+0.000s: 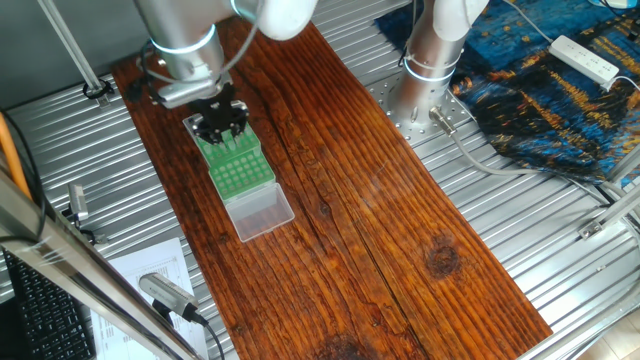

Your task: Transfer all large pipette tips from one holder to another

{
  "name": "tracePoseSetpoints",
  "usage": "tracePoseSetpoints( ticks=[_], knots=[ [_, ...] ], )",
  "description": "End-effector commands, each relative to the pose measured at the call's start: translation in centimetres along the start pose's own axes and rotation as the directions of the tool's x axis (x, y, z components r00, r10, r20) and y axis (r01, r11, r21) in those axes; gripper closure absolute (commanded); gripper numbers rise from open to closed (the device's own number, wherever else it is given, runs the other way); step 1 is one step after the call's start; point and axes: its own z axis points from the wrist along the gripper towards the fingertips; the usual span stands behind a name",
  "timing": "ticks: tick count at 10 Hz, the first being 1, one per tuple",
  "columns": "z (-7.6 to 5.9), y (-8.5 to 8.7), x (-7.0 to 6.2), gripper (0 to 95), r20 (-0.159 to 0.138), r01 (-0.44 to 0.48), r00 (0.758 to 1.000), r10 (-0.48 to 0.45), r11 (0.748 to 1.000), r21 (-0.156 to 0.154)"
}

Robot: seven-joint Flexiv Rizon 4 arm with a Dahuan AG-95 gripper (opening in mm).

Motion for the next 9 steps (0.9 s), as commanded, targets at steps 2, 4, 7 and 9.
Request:
tracePoseSetpoints(
  ticks=[2,4,7,9],
  knots=[
    [0.12,0.35,0.10,76.0,0.002,0.060,0.998,-0.060,0.998,0.018],
    [0.32,0.47,0.20,76.0,-0.001,0.062,0.998,-0.062,0.998,0.029],
    [0.70,0.47,0.29,76.0,-0.001,0.069,0.998,-0.069,0.997,0.031],
    [0.82,0.45,0.32,76.0,-0.001,0.075,0.997,-0.075,0.996,0.038]
  ],
)
